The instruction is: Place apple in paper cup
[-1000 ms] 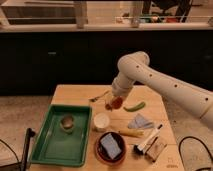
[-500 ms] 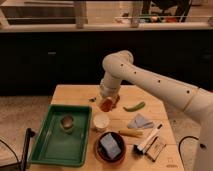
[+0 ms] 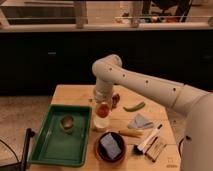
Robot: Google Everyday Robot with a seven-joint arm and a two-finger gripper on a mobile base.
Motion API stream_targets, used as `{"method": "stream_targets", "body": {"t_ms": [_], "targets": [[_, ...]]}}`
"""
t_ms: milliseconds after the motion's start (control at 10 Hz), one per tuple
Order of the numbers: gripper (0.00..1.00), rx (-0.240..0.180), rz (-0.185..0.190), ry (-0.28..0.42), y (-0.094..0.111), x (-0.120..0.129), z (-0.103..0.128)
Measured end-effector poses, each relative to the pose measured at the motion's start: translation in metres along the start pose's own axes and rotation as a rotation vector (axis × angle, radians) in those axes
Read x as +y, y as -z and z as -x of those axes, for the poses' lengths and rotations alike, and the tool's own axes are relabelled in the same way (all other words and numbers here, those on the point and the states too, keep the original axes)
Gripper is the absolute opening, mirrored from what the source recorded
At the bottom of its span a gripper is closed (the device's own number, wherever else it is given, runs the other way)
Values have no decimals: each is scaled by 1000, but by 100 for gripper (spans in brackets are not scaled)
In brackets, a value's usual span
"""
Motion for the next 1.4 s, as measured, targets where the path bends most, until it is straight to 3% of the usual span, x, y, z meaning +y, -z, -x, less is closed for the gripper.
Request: {"method": "stream_targets", "body": {"t_ms": [200,1000,1400], "targets": [[2,-12,5,-10,-4,-2,3],[78,-50,38,-38,-14,-8,5],[80,-55,45,-39,-14,-11,4]]}}
